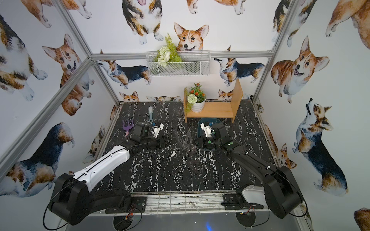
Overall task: Put the scattered rulers into the storage box
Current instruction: Pick up the ruler from the center of the board.
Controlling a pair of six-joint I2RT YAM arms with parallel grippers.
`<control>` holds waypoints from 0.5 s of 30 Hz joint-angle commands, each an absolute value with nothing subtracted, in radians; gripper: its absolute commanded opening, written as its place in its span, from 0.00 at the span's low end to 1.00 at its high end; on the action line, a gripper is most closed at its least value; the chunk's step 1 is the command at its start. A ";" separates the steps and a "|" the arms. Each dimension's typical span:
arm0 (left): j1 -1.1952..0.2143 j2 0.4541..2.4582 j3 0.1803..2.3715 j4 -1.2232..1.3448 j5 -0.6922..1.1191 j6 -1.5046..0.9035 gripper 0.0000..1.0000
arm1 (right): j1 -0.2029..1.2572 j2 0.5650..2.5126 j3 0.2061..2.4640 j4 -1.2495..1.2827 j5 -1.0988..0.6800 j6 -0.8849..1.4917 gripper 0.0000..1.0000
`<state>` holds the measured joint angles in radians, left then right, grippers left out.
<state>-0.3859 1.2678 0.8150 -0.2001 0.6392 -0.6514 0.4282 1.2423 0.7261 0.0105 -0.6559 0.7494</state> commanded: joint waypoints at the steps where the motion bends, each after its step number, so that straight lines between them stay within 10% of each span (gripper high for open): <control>1: -0.382 1.265 0.798 -0.023 0.776 -0.722 0.43 | 0.418 1.230 0.714 0.016 -0.759 0.760 0.00; 15: -0.381 1.279 0.776 0.090 0.883 -0.782 0.43 | 0.417 1.215 0.703 0.172 -0.905 0.888 0.00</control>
<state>-0.3817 1.2778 0.7822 0.0395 0.8490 -0.7692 0.4171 1.2198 0.6945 0.0937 -0.8593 0.8467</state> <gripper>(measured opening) 0.429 0.066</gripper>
